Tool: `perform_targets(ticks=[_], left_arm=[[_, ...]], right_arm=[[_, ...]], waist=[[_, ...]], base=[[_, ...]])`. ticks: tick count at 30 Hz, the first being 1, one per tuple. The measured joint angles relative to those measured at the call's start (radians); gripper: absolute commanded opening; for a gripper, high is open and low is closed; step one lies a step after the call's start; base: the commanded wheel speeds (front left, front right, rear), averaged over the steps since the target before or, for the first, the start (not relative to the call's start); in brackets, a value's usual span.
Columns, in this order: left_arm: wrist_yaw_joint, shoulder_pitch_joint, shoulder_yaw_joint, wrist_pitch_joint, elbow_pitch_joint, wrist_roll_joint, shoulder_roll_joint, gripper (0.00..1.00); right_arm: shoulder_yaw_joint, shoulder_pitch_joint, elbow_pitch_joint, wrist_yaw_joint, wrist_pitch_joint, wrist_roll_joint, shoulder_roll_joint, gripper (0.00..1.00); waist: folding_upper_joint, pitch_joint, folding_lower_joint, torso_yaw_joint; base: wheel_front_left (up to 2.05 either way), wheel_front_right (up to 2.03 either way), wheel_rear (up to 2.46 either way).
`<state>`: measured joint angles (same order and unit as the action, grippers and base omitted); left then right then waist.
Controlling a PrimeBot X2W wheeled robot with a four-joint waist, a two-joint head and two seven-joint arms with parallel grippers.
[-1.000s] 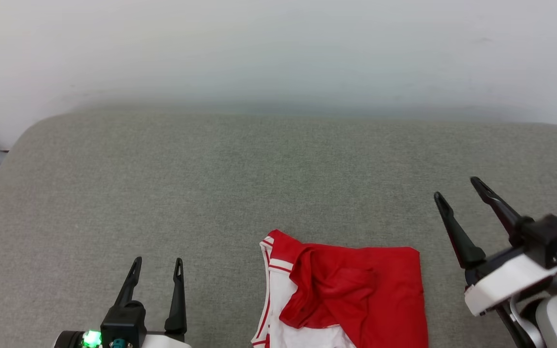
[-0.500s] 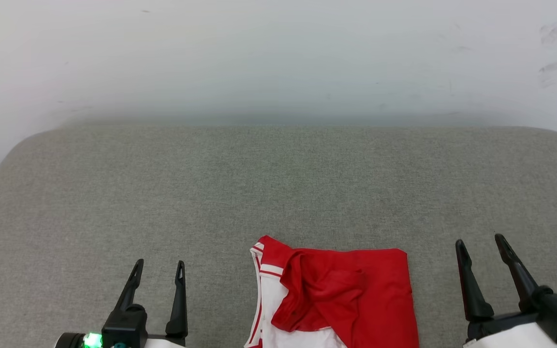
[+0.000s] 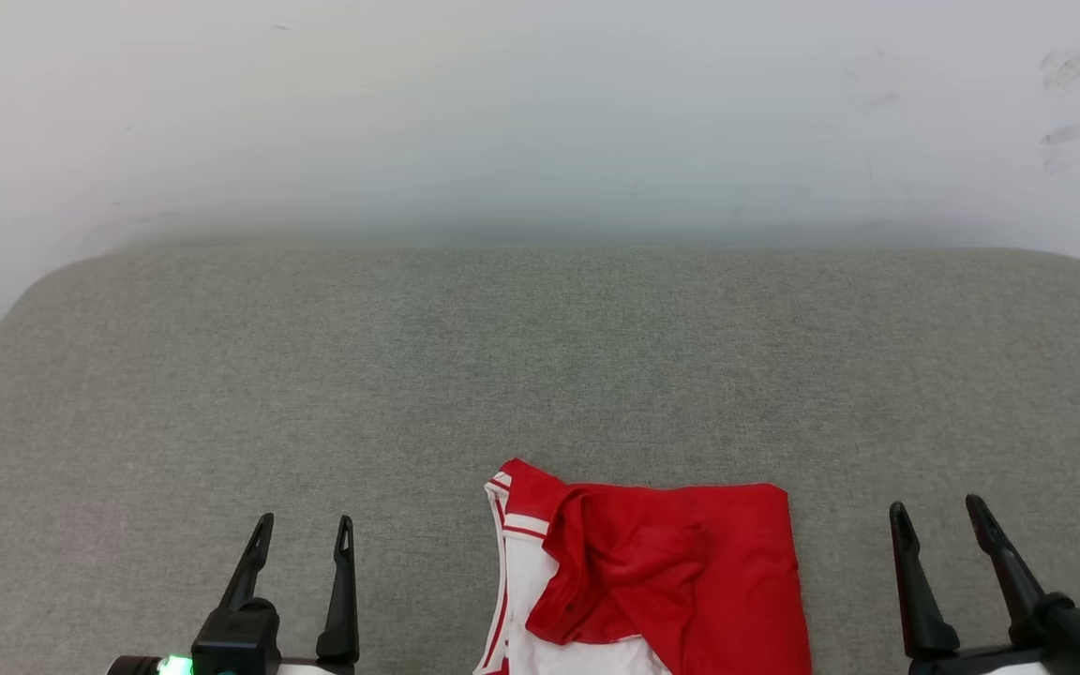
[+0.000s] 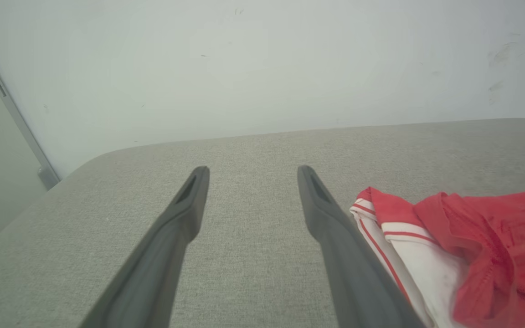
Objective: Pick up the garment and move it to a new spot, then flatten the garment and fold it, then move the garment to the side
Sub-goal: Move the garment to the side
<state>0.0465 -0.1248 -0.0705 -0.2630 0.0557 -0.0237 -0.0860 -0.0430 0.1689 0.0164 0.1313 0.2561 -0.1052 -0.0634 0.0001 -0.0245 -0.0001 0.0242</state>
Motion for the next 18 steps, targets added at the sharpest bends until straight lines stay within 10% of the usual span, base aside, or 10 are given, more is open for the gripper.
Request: perform_targets(ticks=[10,18], left_arm=[[-0.002,0.006,-0.012,0.000,0.007,0.002,0.002,1.00],[-0.002,0.017,-0.021,0.000,0.012,0.002,0.005,1.00]], right_arm=[[-0.059,-0.147,0.059,0.000,-0.049,-0.021,-0.090,1.00],[0.098,-0.307,0.053,0.000,-0.376,-0.159,-0.254,1.00]], waist=[[0.0000,0.010,0.0000,0.022],[0.0000,0.032,0.0001,0.044]], base=[[0.00,0.00,0.00],[0.00,0.00,0.00]])
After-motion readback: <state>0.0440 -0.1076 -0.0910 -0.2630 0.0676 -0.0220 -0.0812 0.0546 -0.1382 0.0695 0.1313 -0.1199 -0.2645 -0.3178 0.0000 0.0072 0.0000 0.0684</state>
